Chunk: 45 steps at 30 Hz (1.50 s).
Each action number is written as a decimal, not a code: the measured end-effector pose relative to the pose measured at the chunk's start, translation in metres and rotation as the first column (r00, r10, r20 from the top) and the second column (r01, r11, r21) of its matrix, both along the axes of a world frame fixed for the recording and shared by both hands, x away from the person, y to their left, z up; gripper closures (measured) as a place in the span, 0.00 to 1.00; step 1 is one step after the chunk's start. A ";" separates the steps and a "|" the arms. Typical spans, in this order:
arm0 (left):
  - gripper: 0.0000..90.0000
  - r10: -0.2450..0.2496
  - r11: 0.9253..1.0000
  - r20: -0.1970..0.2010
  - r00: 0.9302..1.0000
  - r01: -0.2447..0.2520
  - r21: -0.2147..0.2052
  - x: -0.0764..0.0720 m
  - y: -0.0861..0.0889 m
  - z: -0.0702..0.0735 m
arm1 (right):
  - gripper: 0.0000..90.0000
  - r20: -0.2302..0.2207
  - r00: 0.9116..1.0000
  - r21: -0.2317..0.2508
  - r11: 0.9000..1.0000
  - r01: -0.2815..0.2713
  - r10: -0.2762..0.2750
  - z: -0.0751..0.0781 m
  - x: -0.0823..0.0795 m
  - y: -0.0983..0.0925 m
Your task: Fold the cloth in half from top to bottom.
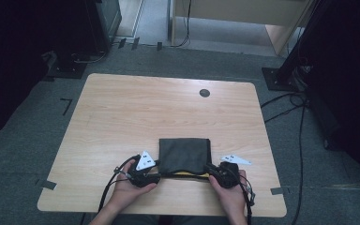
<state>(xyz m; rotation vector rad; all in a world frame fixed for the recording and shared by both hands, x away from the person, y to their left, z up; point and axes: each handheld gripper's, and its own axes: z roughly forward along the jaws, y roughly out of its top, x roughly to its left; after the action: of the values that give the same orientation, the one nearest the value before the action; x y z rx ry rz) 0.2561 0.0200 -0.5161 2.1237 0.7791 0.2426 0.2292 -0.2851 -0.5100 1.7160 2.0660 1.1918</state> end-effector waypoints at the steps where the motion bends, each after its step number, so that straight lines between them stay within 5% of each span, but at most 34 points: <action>1: 0.58 0.000 1.000 0.000 1.000 0.000 0.000 0.000 0.000 0.000 | 0.93 0.004 1.000 -0.024 1.000 -0.004 0.004 0.001 -0.001 0.002; 6: 0.58 -0.002 1.000 0.001 1.000 0.002 0.000 0.000 0.000 0.000 | 0.96 -0.001 1.000 -0.040 0.999 -0.006 0.006 0.008 -0.003 -0.003; 11: 0.58 -0.007 1.000 0.006 1.000 0.007 0.003 0.000 0.000 0.000 | 0.97 -0.015 1.000 0.001 1.000 -0.023 0.023 0.016 -0.009 -0.013; 16: 0.58 -0.007 1.000 0.000 1.000 0.007 0.005 0.000 0.000 0.000 | 0.95 -0.060 0.997 -0.033 0.998 -0.054 0.052 0.007 -0.010 -0.010; 18: 0.58 -0.006 1.000 -0.001 1.000 0.006 0.006 -0.001 0.000 0.001 | 0.90 -0.053 0.997 -0.064 0.996 -0.065 0.062 0.009 -0.009 -0.011; 21: 0.58 -0.016 1.000 0.002 1.000 0.016 0.010 -0.002 0.001 0.001 | 0.69 -0.033 0.999 -0.144 0.989 -0.038 0.033 0.011 -0.008 -0.010; 26: 0.58 -0.039 0.999 -0.001 0.999 0.039 0.017 -0.004 0.003 0.002 | 0.65 -0.025 0.999 -0.198 0.980 -0.027 0.023 0.016 -0.008 -0.008; 31: 0.55 -0.053 0.999 -0.022 0.998 0.053 0.007 -0.004 0.007 0.003 | 0.52 -0.045 0.999 -0.179 0.984 -0.016 0.008 0.016 -0.012 -0.011; 33: 0.49 -0.045 0.999 -0.002 0.999 0.045 0.013 -0.005 0.011 0.005 | 0.49 -0.024 1.000 -0.165 0.986 0.002 -0.006 0.020 -0.014 -0.012; 36: 0.41 -0.044 0.998 0.032 0.999 0.042 0.038 -0.006 0.013 0.009 | 0.43 0.069 0.998 -0.173 0.985 0.019 -0.007 0.032 -0.018 -0.007; 40: 0.33 -0.017 0.999 0.022 1.000 0.016 0.050 -0.005 0.015 0.011 | 0.36 0.180 0.983 -0.159 0.987 -0.009 0.038 0.046 -0.019 0.012; 45: 0.28 0.033 0.999 0.001 0.999 -0.033 0.038 -0.007 0.030 0.015 | 0.32 0.163 0.980 -0.200 0.976 -0.084 0.118 0.035 -0.008 0.047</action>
<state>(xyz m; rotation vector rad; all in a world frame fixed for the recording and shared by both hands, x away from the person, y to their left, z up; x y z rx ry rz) 0.2492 0.0502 -0.5010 2.1480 0.8154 0.2772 0.2217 -0.2384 -0.4746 1.3852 2.1064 1.0854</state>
